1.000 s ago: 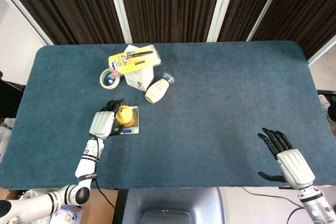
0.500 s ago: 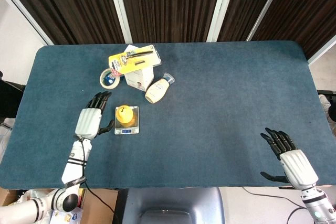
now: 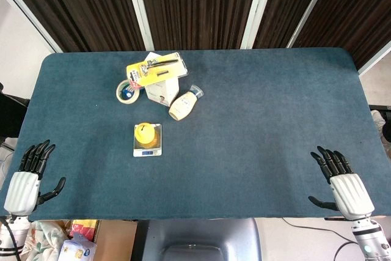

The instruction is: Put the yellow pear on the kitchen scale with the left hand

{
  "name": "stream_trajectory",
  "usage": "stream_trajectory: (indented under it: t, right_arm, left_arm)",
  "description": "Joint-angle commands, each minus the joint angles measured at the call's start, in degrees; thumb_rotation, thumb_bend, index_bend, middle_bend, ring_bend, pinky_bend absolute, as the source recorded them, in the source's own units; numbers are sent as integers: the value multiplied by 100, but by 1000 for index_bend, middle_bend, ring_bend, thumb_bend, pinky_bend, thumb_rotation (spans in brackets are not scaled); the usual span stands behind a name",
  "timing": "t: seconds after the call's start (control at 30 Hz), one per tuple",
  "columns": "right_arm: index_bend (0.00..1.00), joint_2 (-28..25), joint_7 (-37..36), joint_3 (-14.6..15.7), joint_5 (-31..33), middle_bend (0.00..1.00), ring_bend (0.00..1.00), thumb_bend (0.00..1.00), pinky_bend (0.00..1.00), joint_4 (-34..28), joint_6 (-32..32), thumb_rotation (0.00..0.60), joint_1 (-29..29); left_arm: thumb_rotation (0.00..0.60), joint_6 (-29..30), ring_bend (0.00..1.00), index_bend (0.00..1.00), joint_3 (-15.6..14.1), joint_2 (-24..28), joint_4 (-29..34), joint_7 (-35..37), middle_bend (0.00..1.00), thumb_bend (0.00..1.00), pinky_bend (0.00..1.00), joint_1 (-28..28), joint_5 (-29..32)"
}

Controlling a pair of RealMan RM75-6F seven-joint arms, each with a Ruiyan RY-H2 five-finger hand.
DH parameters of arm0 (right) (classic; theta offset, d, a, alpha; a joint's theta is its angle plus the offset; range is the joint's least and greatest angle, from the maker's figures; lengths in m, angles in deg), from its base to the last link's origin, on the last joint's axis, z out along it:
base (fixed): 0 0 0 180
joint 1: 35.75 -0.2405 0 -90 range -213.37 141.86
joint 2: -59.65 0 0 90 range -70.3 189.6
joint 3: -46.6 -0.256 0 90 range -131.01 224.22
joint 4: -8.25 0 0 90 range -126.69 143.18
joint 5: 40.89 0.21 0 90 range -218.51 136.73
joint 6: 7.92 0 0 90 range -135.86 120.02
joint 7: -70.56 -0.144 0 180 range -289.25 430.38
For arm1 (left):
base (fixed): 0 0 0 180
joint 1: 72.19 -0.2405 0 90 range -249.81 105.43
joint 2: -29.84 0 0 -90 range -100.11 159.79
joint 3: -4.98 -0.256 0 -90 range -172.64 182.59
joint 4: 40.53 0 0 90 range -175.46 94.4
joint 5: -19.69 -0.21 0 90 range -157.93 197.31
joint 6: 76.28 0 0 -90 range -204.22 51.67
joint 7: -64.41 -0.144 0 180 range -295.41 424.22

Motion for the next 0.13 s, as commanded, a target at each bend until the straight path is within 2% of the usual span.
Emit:
stream_trajectory:
  t: [0.03,0.13]
  right_arm:
    - [0,18,121,13,-6,0,0,162,0,-58,32,600,10]
    - [0,18,175,28,-15,0,0,161,0,-85,48,600,21]
  left_arm:
    - [600,-68,0,0,-80,163,65,140,0,340,29,-124,-29]
    - [600,-251,0,0,-121,227,182,-11,0,340,29,-125,-45]
